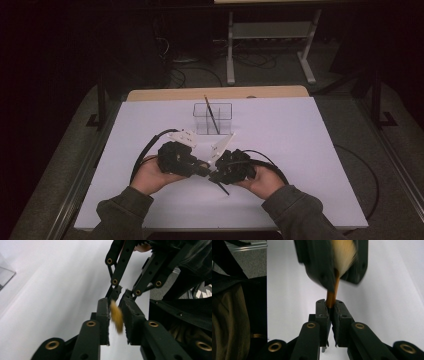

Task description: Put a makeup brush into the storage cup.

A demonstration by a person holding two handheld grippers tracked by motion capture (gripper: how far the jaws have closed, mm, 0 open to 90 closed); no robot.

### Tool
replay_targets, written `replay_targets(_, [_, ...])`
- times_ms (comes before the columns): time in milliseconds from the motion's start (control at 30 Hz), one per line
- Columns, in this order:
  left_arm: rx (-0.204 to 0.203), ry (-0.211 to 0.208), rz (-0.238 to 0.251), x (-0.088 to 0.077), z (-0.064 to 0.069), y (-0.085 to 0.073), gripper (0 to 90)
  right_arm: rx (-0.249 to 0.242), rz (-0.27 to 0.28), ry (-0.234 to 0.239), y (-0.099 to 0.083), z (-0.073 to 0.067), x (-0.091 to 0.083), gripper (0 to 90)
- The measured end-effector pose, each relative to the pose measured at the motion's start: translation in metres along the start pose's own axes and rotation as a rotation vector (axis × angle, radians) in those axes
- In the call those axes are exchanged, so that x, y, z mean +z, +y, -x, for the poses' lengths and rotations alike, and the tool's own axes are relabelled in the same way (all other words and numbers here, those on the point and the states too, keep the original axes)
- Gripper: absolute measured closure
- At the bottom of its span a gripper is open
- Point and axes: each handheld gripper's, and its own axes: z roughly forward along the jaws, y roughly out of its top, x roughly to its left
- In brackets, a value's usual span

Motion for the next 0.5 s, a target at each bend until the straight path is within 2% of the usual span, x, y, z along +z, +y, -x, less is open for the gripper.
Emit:
replay_targets(100, [-0.006, 0.010, 0.012, -0.004, -0.001, -0.004, 69.9, 0.006, 0.000, -0.005, -0.005, 0.003, -0.001, 82.8])
replay_targets(133, [-0.011, 0.012, 0.017, -0.005, -0.002, -0.005, 69.2, 0.026, 0.004, -0.003, -0.006, 0.003, -0.001, 82.8])
replay_targets(233, [-0.022, 0.024, 0.020, -0.008, -0.004, -0.010, 67.9, 0.044, 0.008, 0.000, -0.010, 0.006, -0.002, 82.8])
replay_targets(333, [-0.035, 0.033, 0.027, -0.010, -0.004, -0.015, 66.9, 0.040, 0.009, -0.012, -0.013, 0.008, -0.005, 82.8])
replay_targets(500, [-0.043, 0.047, 0.040, -0.012, -0.004, -0.021, 66.1, 0.066, 0.015, -0.017, -0.018, 0.011, -0.007, 82.8])
